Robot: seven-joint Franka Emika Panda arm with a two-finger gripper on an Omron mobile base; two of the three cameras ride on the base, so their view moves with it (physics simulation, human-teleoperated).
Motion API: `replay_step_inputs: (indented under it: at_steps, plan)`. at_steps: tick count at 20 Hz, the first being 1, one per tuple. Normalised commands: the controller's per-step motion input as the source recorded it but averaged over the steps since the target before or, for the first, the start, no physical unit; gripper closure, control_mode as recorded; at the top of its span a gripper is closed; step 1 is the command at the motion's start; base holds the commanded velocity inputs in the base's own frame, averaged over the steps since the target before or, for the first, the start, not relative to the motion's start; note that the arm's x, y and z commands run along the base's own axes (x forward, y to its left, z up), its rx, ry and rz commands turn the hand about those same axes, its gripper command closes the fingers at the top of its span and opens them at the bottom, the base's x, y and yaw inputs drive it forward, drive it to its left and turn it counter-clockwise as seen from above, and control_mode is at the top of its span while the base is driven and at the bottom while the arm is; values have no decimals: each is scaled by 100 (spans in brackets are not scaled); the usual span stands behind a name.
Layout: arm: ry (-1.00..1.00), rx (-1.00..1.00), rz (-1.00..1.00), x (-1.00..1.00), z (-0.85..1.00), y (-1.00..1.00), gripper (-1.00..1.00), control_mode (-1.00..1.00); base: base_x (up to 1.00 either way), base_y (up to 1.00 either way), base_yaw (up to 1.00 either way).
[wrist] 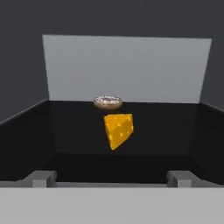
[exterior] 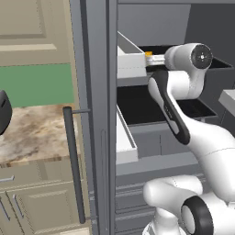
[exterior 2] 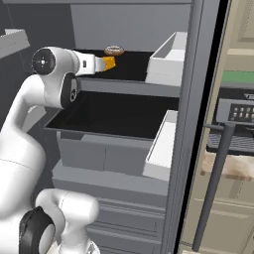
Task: Pick the cheese from the fridge and the cheese grater from the cabinet and place them next to the salad bowl.
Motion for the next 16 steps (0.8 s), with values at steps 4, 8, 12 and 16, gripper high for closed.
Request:
replay_step_inputs:
  at_steps: [4,8,12,16]
  plan:
    - [0,0,-6,5,12,0,-100,-100,0,0,0]
    - [1,0,0,2,0,0,-100,-100,0,0,0]
    - [14,1,0,10,0,0,-100,-100,0,0,0]
    - [21,0,0,12,0,0,-100,-100,0,0,0]
